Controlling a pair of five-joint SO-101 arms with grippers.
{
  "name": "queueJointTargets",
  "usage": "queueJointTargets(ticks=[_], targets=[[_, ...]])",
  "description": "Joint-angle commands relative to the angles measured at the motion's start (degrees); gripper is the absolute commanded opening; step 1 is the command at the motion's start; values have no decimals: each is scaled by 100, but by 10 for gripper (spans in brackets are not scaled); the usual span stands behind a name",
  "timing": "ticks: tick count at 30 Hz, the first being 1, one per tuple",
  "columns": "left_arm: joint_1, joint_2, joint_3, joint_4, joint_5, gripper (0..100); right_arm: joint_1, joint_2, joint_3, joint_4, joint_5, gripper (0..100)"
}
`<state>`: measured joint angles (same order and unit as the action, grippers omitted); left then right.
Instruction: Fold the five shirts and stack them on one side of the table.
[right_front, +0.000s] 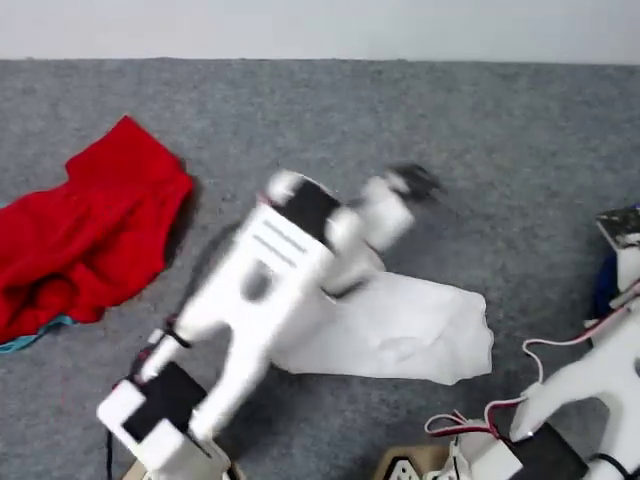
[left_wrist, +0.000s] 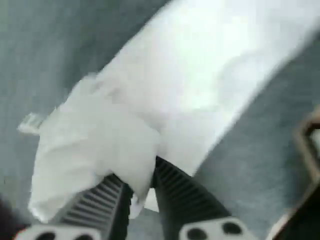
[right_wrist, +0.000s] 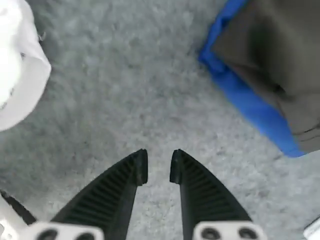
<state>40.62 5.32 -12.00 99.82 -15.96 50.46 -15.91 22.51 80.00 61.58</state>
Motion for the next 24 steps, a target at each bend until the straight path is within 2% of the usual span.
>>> queueJointTargets(ticks=[1, 7, 12, 17, 24], targets=[[993, 167, -945, 53, -18, 14, 347, -171, 158, -101, 387, 93], [1626, 2066, -3521, 53, 598, 16, 866, -171, 571, -101, 1011, 93], [1662, 3332, -5138, 79, 642, 24, 971, -180, 545, -207, 1213, 93], [1626, 3429, -5182, 79, 844, 221, 945, -180, 545, -303, 1213, 93], [1292, 2954, -4391, 79, 1011, 239, 769, -215, 563, -242, 1204, 93]])
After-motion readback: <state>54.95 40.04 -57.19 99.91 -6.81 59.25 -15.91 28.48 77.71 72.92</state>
